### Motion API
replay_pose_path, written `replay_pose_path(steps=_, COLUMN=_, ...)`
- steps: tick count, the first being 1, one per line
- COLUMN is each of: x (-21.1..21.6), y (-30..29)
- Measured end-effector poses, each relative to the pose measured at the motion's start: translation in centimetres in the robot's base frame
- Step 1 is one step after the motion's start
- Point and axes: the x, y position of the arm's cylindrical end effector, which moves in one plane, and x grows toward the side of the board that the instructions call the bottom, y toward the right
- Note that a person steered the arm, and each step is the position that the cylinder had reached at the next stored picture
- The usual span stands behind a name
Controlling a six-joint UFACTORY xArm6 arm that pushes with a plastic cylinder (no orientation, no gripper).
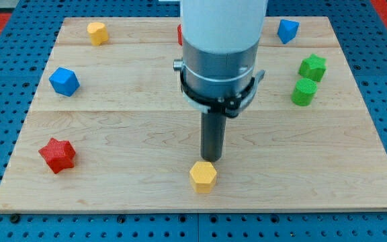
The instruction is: Move the green star towards the bottom right of the board
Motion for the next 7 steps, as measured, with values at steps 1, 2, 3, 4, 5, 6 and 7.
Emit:
replay_pose_path(steps=1, x=-3.6, y=6.4)
replay_pose_path(steps=2, x=-3.9, y=19.3)
replay_pose_path(steps=3, x=-8.1, y=29.5)
replay_pose_path(steps=4, x=-17.5, y=29.5)
replay_pose_path(steps=5, x=-21.5, y=21.7)
replay_pose_path(steps=6, x=-21.8, y=18.7)
replay_pose_path(steps=7, x=-19.4, y=18.7)
